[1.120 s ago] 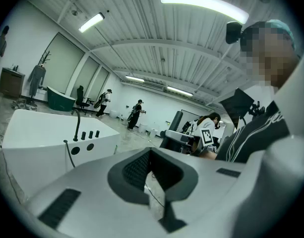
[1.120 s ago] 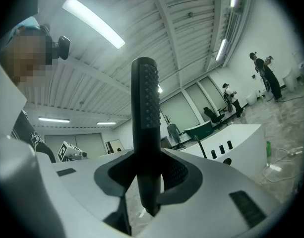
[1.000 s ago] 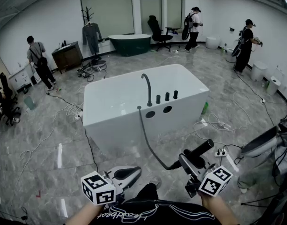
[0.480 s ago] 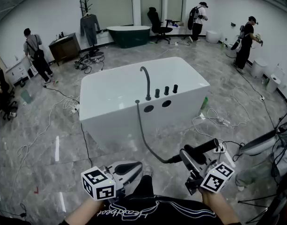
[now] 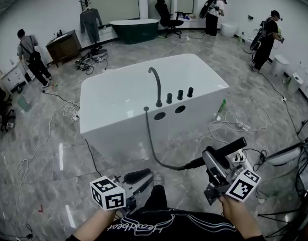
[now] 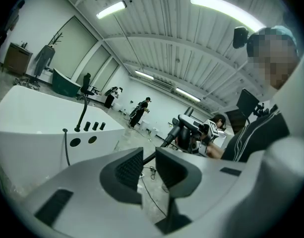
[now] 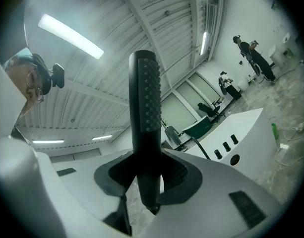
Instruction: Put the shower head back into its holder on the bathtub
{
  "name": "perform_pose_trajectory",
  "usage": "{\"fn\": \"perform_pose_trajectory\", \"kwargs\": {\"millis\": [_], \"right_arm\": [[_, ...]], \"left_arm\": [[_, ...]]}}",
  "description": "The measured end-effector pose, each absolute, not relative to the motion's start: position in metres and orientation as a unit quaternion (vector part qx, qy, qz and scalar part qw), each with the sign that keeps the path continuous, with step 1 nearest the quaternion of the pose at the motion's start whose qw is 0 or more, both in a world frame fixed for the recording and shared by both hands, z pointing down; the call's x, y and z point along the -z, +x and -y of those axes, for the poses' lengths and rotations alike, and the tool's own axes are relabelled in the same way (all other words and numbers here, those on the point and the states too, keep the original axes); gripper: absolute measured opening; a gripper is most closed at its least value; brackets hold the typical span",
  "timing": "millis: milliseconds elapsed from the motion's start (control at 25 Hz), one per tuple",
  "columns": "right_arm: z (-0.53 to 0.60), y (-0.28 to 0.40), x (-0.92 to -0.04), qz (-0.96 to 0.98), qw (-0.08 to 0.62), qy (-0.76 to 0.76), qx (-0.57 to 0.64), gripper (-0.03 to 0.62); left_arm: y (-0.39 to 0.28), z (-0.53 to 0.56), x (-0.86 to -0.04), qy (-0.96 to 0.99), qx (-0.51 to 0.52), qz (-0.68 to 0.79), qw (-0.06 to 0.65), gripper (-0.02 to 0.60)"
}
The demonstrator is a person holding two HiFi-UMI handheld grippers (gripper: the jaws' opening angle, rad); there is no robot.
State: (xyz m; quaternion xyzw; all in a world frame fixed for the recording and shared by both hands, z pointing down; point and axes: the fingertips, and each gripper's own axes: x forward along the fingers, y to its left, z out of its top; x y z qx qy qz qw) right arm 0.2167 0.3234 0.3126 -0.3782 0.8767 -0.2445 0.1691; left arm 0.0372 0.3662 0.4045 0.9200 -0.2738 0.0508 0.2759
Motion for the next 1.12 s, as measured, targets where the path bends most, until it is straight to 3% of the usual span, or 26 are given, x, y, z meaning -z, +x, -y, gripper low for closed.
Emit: {"fn": "perform_pose_trajectory", "kwargs": {"millis": [200,480,640,1120], "right_arm": [[-0.235,0.209,-0.318,-0.869,0.178,-0.379,0.263,0.127],[-0.082,0.189,-0.323,-0.858,0.177,-0.383,0.291,0.127],[-0.013,0.169,-0.311,-0.864,0.164,-0.38,0.287,0.127],[0.053,0.125,-0.271,-0.888,0.163,-0.341,0.261,0.127]], "left_arm": [[0.038,-0.288,-0.43,0.926,-0.082,0.248,0.272,0.149],[0.037,-0.16,-0.467,0.931,-0.109,0.215,0.275,0.155],[0.039,-0.09,-0.495,0.938,-0.166,0.218,0.215,0.155],[0.053,-0.02,-0.579,0.932,-0.232,0.179,0.216,0.173]]}}
